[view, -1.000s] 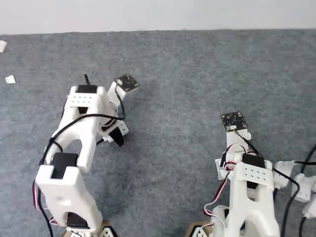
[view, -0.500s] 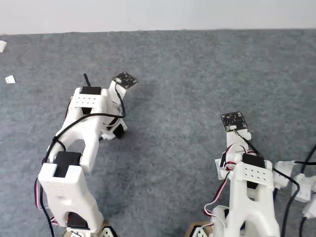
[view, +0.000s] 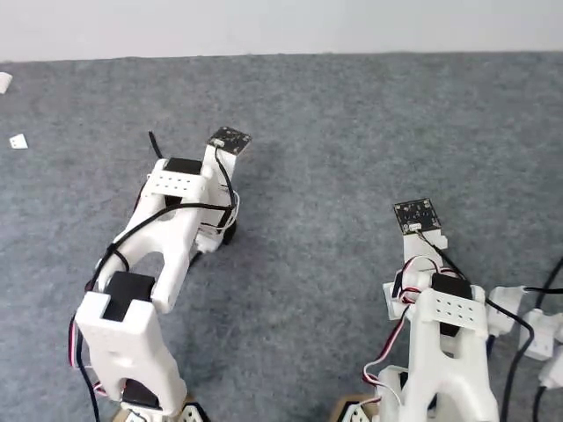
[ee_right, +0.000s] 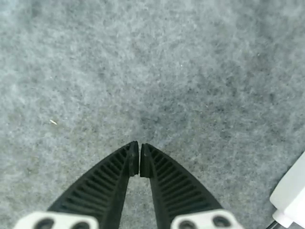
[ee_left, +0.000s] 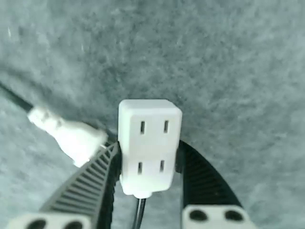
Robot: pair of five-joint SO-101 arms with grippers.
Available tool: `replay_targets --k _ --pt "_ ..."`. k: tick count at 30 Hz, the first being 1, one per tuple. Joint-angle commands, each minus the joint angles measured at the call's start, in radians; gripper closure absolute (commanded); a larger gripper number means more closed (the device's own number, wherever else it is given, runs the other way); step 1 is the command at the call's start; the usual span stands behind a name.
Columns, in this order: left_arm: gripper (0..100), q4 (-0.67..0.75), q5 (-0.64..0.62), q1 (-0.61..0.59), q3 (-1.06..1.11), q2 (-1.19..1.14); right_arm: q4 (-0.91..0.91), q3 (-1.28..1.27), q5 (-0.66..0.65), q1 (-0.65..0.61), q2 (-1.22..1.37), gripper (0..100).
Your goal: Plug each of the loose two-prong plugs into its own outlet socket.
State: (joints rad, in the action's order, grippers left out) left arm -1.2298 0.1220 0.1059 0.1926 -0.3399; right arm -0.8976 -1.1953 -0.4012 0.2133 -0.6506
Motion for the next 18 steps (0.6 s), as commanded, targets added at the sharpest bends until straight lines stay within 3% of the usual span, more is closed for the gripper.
replay_targets --k 1,6,12,18 --pt "99 -0.041 -0.146 0.014 0.047 0.127 0.022 0.008 0.005 -0.008 0.001 98.8" --pt "99 -0.023 -0.238 -0.005 0.222 0.345 0.022 0.008 0.005 -0.008 0.001 98.8" --pt "99 0.183 -0.334 -0.117 0.544 0.606 0.022 0.008 0.005 -0.008 0.001 98.8" --pt "99 0.311 -0.33 -0.213 0.733 0.649 0.022 0.008 0.015 -0.01 0.001 98.7"
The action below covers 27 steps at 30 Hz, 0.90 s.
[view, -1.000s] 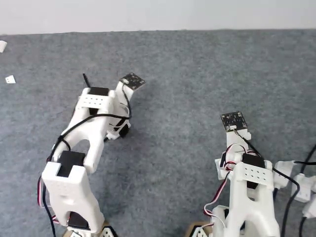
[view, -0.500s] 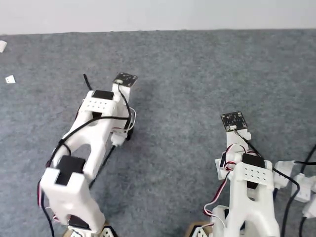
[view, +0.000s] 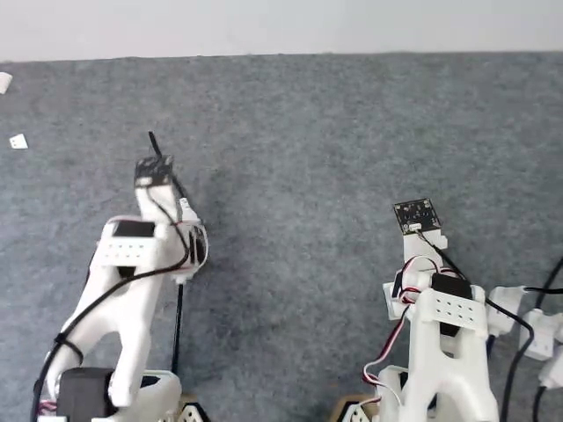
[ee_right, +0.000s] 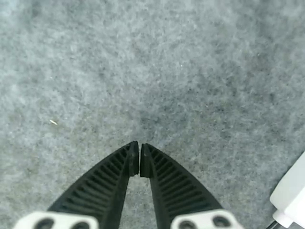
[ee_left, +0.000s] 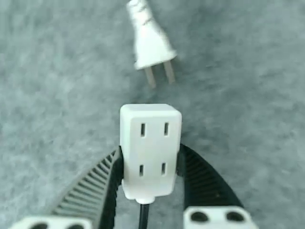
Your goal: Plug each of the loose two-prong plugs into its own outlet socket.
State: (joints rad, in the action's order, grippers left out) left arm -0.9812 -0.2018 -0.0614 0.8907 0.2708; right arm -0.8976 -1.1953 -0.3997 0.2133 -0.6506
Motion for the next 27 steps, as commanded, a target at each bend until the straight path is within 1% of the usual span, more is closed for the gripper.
replay_targets --k 1,3,5,8,10,14,19,21,24,27 --pt "99 0.08 -0.006 -0.063 0.048 0.026 0.022 0.009 0.029 -0.012 0.001 98.5" --pt "99 0.112 -0.002 -0.089 0.062 -0.005 0.022 0.014 0.112 -0.033 -0.004 98.3" --pt "99 0.163 0.035 -0.112 0.061 -0.037 0.018 0.015 0.175 -0.091 -0.008 98.3" --pt "99 0.256 0.046 -0.147 0.059 -0.066 0.01 0.026 0.218 -0.239 -0.008 98.3" --pt "99 0.295 0.043 -0.173 0.058 -0.072 -0.019 0.063 0.247 -0.337 -0.008 98.3" --pt "99 0.296 0.049 -0.236 0.053 -0.072 -0.047 0.181 0.324 -0.507 -0.001 98.3" --pt "99 0.296 0.049 -0.374 0.015 -0.081 -0.031 0.324 0.388 -0.728 0.002 98.2" --pt "99 0.296 0.049 -0.407 0.024 -0.083 -0.008 0.373 0.414 -0.814 0.004 98.1" --pt "99 0.298 0.046 -0.451 0.036 -0.083 0.084 0.42 0.425 -0.898 0.036 97.1" --pt "99 0.299 0.043 -0.5 0.024 -0.083 0.189 0.506 0.483 -0.937 0.162 94.6"
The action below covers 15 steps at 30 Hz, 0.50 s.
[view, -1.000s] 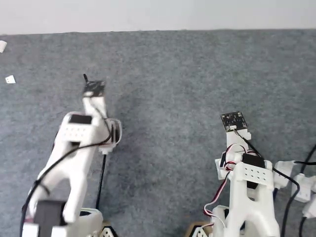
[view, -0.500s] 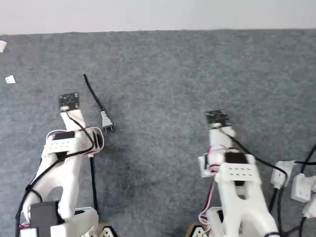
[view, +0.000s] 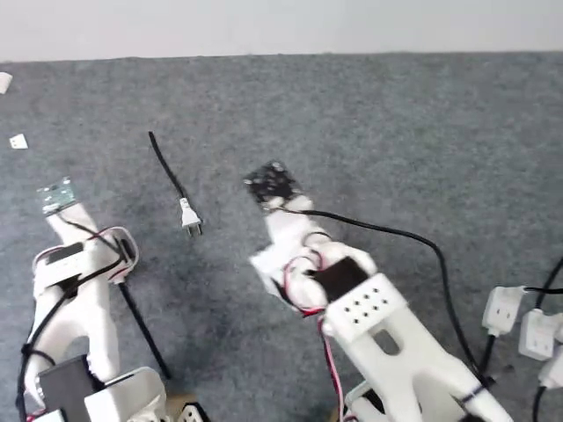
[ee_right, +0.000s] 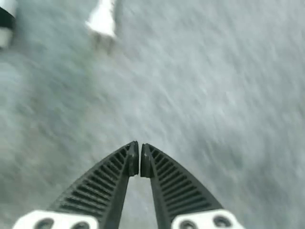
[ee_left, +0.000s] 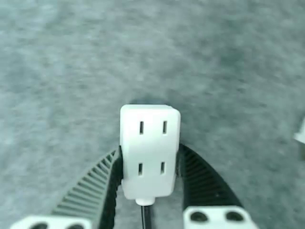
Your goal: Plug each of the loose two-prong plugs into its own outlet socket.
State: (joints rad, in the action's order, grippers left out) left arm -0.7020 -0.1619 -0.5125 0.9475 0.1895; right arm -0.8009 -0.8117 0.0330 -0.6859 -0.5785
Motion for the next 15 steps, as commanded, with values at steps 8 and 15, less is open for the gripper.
replay_targets --k 8,15 --pt "99 0.052 -0.075 -0.133 -0.059 -0.002 0.061 0.713 0.118 -0.048 0.753 94.4" --pt "99 0.06 -0.091 -0.149 -0.064 -0.002 -0.148 1.378 0.244 -0.079 1.254 94.2"
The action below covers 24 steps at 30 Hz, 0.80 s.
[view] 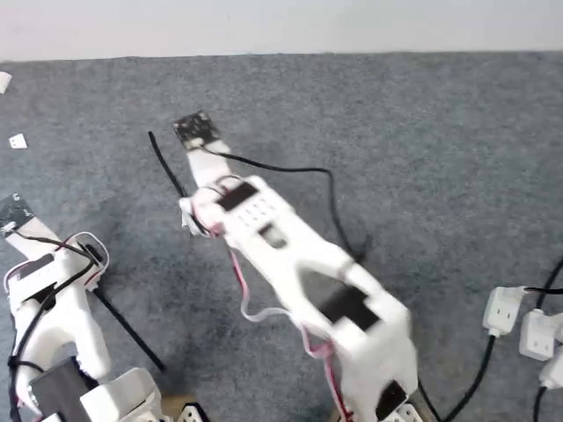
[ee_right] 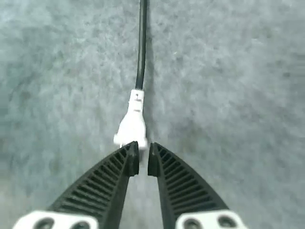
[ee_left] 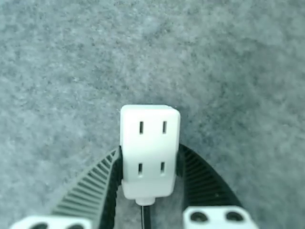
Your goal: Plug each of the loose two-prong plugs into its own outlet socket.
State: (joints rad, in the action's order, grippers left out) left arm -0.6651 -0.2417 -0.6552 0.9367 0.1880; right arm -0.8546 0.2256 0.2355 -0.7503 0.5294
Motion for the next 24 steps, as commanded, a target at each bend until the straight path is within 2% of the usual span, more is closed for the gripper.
replay_targets --k 1,8,13,17,24 --pt "99 0.021 -0.009 -0.006 -0.053 0.0 -0.134 0.431 0.049 -0.021 0.203 94.2" --pt "99 0.021 -0.005 -0.002 -0.048 0.0 -0.314 0.982 0.041 -0.024 0.581 94.0" --pt "99 0.021 -0.005 -0.002 -0.047 0.0 -0.44 1.307 0.008 -0.025 0.754 93.9" --pt "99 0.021 -0.005 0.0 -0.045 0.0 -0.489 1.41 0.0 -0.019 0.828 93.9" --pt "99 0.021 -0.003 0.0 -0.044 0.0 -0.576 1.418 0.0 -0.013 0.829 92.3"
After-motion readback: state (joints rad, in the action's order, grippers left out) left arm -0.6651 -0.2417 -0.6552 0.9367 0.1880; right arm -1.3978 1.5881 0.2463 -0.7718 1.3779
